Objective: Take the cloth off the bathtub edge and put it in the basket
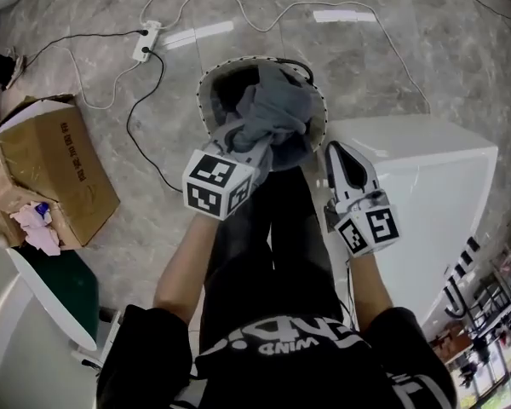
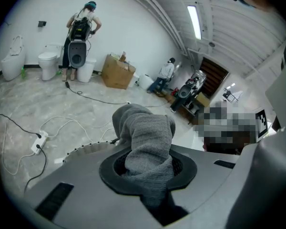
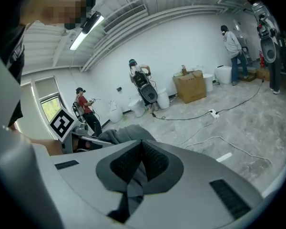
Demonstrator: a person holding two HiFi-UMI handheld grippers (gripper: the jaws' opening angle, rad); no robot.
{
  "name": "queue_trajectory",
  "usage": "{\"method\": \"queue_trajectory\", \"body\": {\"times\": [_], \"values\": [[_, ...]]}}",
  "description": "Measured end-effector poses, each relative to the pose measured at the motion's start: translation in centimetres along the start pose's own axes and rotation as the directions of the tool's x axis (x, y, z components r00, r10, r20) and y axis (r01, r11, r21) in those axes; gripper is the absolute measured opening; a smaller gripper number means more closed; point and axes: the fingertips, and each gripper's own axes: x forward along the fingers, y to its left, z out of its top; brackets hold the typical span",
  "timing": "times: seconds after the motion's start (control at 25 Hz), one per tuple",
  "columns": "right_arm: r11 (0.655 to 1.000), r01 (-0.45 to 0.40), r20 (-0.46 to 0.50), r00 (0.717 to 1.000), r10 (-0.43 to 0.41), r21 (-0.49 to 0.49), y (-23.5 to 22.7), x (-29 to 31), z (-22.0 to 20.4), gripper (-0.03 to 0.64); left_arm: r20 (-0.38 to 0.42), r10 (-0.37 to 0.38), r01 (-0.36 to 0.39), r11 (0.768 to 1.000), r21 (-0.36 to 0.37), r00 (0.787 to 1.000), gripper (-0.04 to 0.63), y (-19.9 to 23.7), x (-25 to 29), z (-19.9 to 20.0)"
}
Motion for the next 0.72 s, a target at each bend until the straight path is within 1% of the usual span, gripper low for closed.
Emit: {"method": "queue_trajectory", "body": {"times": [0.2, 0.32, 0.36, 0.44, 0.48, 0.52, 0.6, 0.72], "values": [[0.999, 0.001, -0.032, 0.999, 0.0, 0.032, -1.0, 2.8, -4.5, 0.012, -0.007, 0.005, -0.006, 1.0, -0.01, 1.0, 0.083, 2.8, 3.9, -4.0], [0.999, 0.004, -0.033, 0.999, -0.003, 0.039, -1.6, 3.8, -5.8, 0.012, -0.032, 0.003, -0.002, 1.0, 0.011, 0.999, 0.088, 3.6, 5.2, -5.9], [0.999, 0.008, -0.035, 0.999, -0.006, 0.042, -1.7, 4.0, -6.1, 0.012, -0.049, 0.003, -0.002, 1.0, 0.022, 0.999, 0.102, 3.8, 5.6, -6.6], [0.999, 0.014, -0.042, 0.999, -0.012, 0.048, -2.0, 4.1, -6.7, 0.012, -0.075, 0.01, -0.008, 0.999, 0.031, 0.997, 0.207, 4.1, 6.1, -7.8], [0.999, 0.015, -0.045, 0.999, -0.013, 0.05, -2.2, 4.1, -6.9, 0.012, -0.079, 0.017, -0.015, 0.999, 0.03, 0.997, 0.245, 4.3, 6.3, -8.3], [0.999, 0.016, -0.048, 0.999, -0.013, 0.051, -2.2, 4.1, -7.1, 0.012, -0.078, 0.024, -0.022, 0.999, 0.028, 0.997, 0.266, 4.5, 6.4, -8.7], [0.998, 0.016, -0.055, 0.998, -0.013, 0.053, -2.3, 4.1, -7.5, 0.012, -0.072, 0.032, -0.03, 0.999, 0.026, 0.997, 0.268, 4.5, 6.4, -9.2], [0.998, 0.013, -0.065, 0.998, -0.009, 0.056, -2.2, 4.2, -8.2, 0.012, -0.083, 0.03, -0.028, 0.999, 0.02, 0.996, 0.268, 4.3, 6.6, -10.2]]}}
